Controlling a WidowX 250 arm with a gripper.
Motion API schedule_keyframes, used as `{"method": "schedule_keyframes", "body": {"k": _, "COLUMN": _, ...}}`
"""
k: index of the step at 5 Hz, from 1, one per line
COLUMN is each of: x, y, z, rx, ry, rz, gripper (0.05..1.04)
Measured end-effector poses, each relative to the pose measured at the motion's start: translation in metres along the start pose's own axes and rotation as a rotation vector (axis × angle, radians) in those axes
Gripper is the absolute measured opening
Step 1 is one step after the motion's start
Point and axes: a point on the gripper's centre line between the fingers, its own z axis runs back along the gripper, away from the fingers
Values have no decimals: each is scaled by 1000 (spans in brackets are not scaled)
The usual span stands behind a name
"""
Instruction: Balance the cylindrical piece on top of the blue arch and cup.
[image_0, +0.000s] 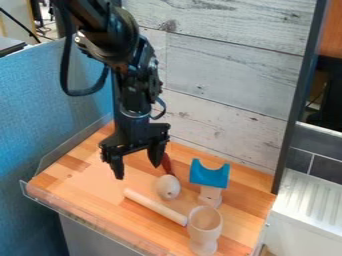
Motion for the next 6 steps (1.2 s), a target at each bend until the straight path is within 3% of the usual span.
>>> {"method": "schedule_keyframes", "body": {"k": 3, "x": -7, "y": 5, "z": -58, "rx": -10, "ry": 82, "rz": 87, "gripper": 1000}}
{"method": "schedule_keyframes", "body": {"k": 6, "x": -25, "y": 2, "z": -69, "rx": -39, "ry": 136, "rz": 73, "gripper": 1000}}
